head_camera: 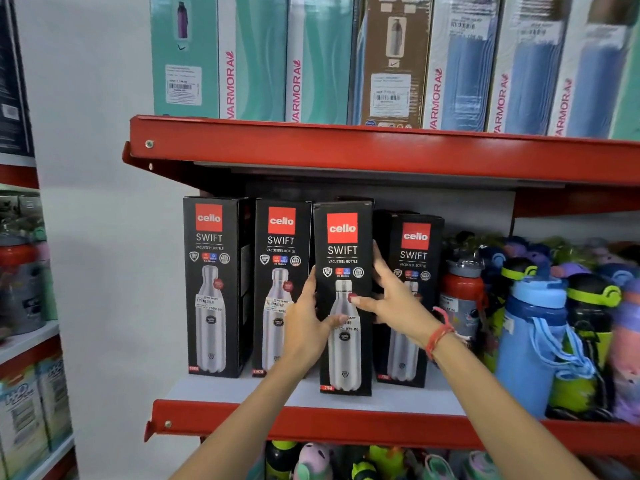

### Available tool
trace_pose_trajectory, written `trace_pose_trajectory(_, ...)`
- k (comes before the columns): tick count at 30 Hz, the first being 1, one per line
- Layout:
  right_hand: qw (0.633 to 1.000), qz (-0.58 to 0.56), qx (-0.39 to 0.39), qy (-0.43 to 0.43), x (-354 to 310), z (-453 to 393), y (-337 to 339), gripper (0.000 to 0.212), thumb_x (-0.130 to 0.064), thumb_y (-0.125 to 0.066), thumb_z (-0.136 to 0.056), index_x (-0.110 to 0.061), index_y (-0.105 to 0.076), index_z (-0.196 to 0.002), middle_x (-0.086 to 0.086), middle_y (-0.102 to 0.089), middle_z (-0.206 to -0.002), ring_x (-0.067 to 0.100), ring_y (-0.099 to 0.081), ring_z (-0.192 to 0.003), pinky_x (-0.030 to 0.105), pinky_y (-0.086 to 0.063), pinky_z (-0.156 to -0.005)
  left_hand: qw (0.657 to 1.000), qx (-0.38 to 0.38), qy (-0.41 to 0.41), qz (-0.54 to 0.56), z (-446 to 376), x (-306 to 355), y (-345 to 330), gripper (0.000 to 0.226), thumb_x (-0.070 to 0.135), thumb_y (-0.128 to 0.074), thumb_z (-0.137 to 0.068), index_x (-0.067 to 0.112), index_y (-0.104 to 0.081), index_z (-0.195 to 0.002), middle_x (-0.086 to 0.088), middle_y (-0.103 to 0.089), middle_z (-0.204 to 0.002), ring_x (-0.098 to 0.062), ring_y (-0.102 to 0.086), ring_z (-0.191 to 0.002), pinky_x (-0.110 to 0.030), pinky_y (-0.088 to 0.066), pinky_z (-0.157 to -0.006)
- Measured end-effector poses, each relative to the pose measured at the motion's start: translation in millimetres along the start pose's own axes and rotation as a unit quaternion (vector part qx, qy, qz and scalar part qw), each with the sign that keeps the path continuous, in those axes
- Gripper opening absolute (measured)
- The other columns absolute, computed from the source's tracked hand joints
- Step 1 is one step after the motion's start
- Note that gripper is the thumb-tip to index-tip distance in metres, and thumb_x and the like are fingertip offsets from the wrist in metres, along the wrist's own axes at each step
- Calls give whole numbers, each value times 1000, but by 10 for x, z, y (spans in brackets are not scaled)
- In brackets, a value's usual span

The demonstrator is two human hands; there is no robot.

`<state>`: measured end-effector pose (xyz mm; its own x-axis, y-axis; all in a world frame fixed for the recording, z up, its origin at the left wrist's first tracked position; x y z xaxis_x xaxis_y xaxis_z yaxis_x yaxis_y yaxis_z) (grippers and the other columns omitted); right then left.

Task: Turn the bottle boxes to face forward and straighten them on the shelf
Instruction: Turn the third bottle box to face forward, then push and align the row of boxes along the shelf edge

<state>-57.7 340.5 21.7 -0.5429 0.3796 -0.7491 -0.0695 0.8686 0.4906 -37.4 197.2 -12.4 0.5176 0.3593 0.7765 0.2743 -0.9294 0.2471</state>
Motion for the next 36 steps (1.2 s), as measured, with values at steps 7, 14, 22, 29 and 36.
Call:
trace_pose_trajectory(7,1000,-14,23,7,261,0,-54,97,-15,-65,-88,-45,4,-149,-60,-42,-108,-5,-41,-126,46,-32,-115,998,-13,0,-55,-77,-200,-98,98,12,-78,-78,29,-17,-153,-2,-66,-123,-9,-54,-94,-20,-44,-88)
trace_pose_trajectory(14,983,93,158,9,79,147,-1,92,-17,-72,-81,-35,-15,-151,-13,-47,-138,16,-50,-128,36,-41,-107,997,-8,-4,-82,-28,-203,-54,84,20,-74,-82,24,-26,-150,5,-63,-120,-7,-59,-95,-9,-43,-82)
trace_pose_trajectory(22,911,129,341,191,-714,281,-409,45,-12,-57,-86,-16,-53,-131,3,-45,-128,10,-42,-120,10,-28,-103,989,137,-46,-27,106,-151,785,22,29,-50,-98,21,-61,-115,8,-76,-89,-2,-71,-81,-28,-58,-76)
trace_pose_trajectory(29,990,-129,58,23,-465,28,-1767,49,-26,-52,-95,-23,-40,-143,0,-46,-145,5,-46,-130,14,-38,-103,962,267,-4,-46,263,-677,1687,34,32,-31,-102,17,-52,-124,0,-52,-122,-17,-47,-119,-35,-39,-103)
trace_pose_trajectory(36,986,-51,-12,-157,-20,-45,-2560,73,-65,-30,-90,-41,4,-150,-10,-27,-157,21,-30,-143,38,-22,-113,981,97,134,100,220,-1308,1824,87,82,-2,-73,42,-10,-150,13,-14,-159,-18,-13,-150,-37,-9,-120)
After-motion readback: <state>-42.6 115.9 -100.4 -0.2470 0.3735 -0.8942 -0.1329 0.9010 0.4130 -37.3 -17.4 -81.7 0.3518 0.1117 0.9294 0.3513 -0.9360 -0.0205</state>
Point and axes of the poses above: each hand's wrist, its own z-axis away from the middle knuckle, its own y-axis out of the back of the hand, x = y × z, the point moved 7 cm from there along -z, towards the middle knuckle
